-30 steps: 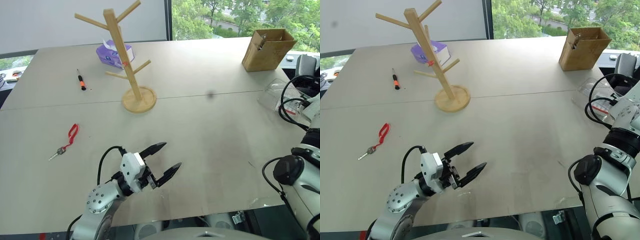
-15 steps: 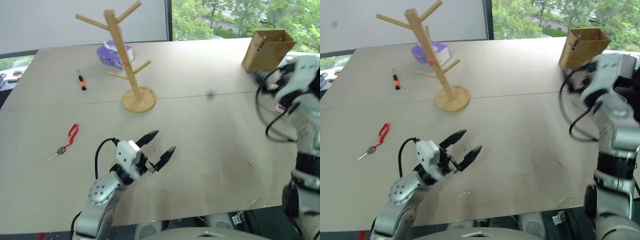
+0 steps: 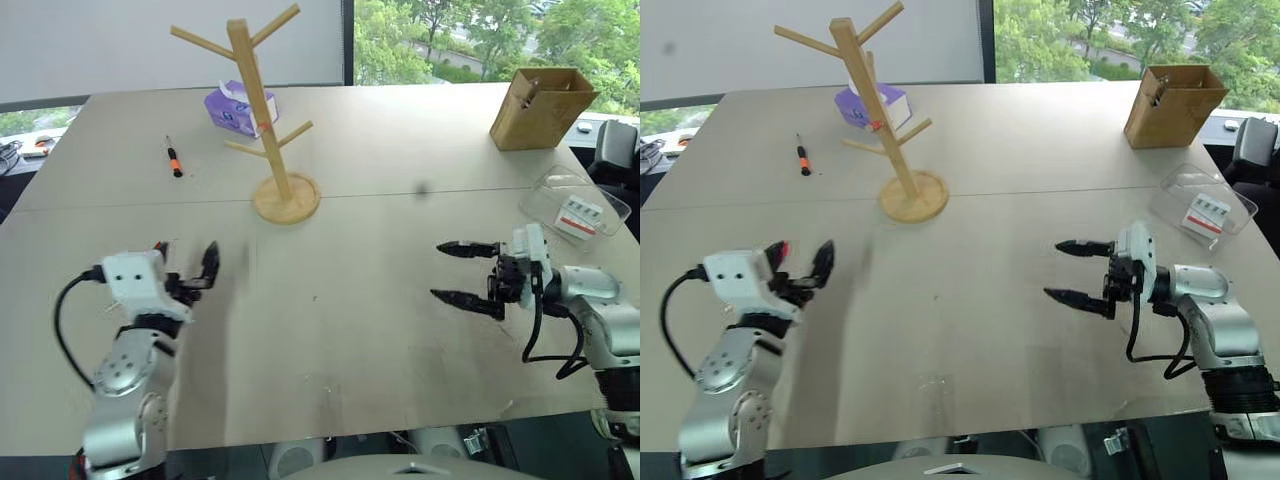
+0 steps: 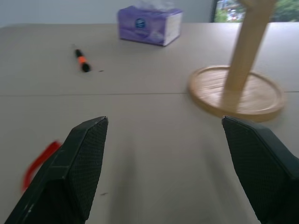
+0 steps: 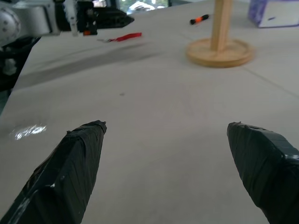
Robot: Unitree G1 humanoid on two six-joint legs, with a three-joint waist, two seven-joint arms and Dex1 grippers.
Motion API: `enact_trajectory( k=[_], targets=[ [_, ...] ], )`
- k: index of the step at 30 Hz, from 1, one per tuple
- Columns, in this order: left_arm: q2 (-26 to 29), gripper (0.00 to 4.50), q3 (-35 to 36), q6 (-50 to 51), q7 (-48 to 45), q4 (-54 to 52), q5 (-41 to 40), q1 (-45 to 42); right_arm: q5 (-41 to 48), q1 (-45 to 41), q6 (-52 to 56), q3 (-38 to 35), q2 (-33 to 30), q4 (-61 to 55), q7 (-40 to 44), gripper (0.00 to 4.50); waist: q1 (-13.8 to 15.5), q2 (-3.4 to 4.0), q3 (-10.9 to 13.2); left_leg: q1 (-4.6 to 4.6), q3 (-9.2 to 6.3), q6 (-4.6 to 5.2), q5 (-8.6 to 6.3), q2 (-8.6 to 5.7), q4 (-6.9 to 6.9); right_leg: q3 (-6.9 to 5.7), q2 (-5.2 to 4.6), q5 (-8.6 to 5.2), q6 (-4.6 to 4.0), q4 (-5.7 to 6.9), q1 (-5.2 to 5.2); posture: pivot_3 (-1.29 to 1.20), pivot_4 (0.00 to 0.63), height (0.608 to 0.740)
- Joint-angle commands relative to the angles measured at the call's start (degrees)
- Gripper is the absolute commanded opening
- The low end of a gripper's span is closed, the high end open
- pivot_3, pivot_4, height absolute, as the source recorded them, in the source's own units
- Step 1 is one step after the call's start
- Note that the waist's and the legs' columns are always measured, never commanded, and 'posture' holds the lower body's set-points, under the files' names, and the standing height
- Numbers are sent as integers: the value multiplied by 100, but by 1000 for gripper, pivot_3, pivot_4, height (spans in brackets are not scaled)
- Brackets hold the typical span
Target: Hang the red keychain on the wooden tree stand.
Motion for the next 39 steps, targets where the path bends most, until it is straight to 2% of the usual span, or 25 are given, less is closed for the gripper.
enact_trajectory(
  k=[1,9,25,28,35,39],
  targets=[
    [206,4022,391,95,87,244,103,29,-303,-227,-958,147,26,792,630,4457,12,-2,0,-1,0,0,0,0,0,0,-1,0,-1,0,-1,0,150,740],
    [549,4022,624,74,-150,1128,92,-250,-431,-475,-2304,108,508,2235,867,4457,26,-6,-2,2,5,-3,2,-1,1,-1,-6,2,0,6,1,0,150,740],
    [1037,4022,236,382,-525,2441,422,-877,-348,-266,-2324,21,625,1797,264,4457,9,-8,-6,8,10,-26,14,0,0,-2,-22,3,0,17,1,0,150,740],
    [1033,3279,237,369,-546,2465,416,-911,-335,-213,-2300,15,621,1723,225,4500,9,-7,-7,9,11,-26,14,-1,0,-3,-26,3,0,18,1,0,150,740],
    [966,34,217,386,-580,2288,390,-772,-296,-177,-2218,7,588,1622,215,4500,-10,-6,-7,11,12,-26,13,0,-3,-4,-31,3,0,20,0,0,150,740],
    [924,34,222,403,-545,2147,376,-693,-238,-205,-2151,-24,581,1542,203,4500,-7,-6,-7,11,13,-21,10,-1,-3,-4,-34,3,0,20,0,0,150,740]
  ],
)
